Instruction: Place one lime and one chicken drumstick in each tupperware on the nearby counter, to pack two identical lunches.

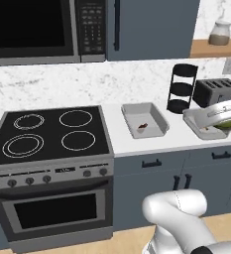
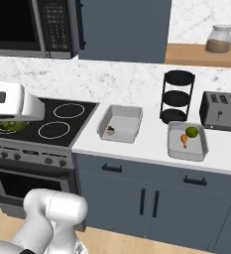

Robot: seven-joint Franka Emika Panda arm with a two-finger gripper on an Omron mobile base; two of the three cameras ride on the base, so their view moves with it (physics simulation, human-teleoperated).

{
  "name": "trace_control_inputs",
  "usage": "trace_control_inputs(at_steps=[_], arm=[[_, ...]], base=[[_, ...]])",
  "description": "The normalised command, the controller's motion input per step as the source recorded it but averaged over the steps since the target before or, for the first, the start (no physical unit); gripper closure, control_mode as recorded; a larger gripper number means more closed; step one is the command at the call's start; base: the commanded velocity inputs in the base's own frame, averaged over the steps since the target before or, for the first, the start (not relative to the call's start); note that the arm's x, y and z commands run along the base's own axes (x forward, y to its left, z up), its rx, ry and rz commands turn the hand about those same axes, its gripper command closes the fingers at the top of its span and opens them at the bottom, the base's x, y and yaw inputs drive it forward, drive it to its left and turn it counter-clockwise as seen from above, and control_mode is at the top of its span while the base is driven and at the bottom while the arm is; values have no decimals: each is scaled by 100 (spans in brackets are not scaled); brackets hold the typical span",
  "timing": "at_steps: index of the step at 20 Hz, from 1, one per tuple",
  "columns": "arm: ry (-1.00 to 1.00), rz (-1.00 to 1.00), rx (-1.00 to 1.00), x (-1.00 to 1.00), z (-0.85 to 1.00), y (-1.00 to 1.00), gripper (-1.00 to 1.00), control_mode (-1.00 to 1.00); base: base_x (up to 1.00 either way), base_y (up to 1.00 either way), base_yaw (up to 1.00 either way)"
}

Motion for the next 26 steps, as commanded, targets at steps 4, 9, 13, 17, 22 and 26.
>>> trace_control_inputs(at_steps=[4,9,13,17,22,26], arm=[[0,0,0,0,0,0,100,100],[0,0,0,0,0,0,100,100],[1,0,0,9,-6,0,100,-100],[7,-5,-2,63,-59,-24,100,-100],[1,-4,-3,39,-67,-16,100,-100],[-14,-3,0,17,-45,-37,100,-100]], base=[[64,1,0],[43,0,0],[3,0,0],[0,0,0],[0,0,0],[0,0,0]])
